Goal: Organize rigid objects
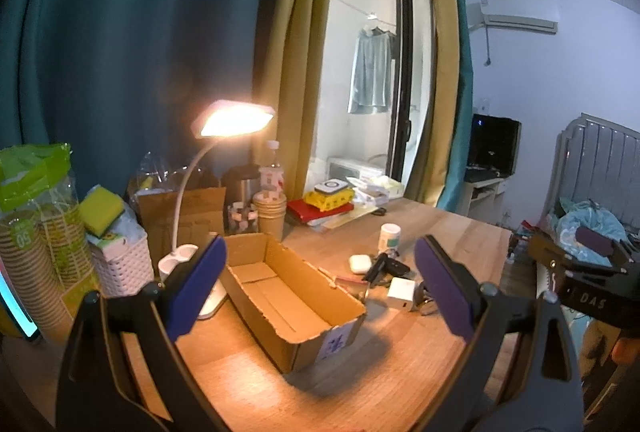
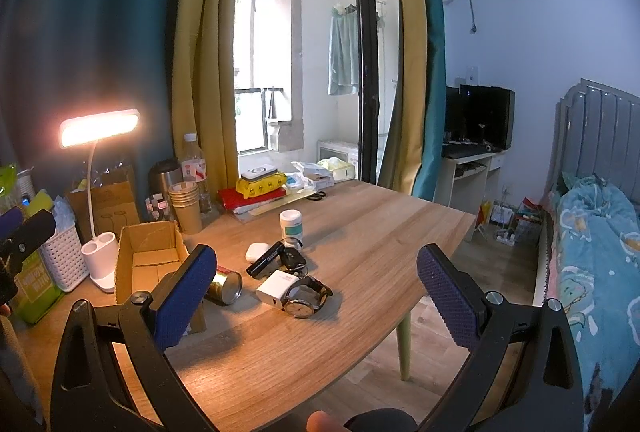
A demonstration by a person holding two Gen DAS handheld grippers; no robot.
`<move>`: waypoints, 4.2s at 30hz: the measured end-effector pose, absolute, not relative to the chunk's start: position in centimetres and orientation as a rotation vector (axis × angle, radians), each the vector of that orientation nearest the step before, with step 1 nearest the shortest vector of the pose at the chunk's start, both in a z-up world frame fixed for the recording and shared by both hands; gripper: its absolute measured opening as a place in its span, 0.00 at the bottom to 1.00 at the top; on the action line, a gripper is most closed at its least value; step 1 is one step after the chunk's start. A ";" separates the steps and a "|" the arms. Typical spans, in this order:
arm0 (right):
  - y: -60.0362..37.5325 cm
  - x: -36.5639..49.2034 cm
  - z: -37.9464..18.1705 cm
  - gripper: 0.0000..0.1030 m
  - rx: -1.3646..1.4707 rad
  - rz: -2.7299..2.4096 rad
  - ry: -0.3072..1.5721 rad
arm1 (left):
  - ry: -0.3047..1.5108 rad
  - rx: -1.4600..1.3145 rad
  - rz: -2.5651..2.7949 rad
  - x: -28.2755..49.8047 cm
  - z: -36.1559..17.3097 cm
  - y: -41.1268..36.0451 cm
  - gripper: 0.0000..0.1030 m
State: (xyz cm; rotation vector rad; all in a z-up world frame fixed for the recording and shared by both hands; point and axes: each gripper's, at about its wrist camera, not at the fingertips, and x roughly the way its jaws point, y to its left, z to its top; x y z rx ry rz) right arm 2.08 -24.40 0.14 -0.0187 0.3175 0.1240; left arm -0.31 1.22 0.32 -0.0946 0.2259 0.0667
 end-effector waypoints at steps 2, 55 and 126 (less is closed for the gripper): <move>-24.4 2.1 0.1 0.99 -0.021 0.125 0.315 | 0.227 -0.095 0.062 -0.3 0.4 1.2 0.93; -24.1 1.9 0.8 0.99 -0.026 0.139 0.313 | 0.217 -0.105 0.037 0.0 0.2 0.6 0.93; -20.4 13.1 -10.2 0.99 -0.059 0.200 0.670 | 0.841 0.026 -0.177 16.7 -16.2 7.0 0.28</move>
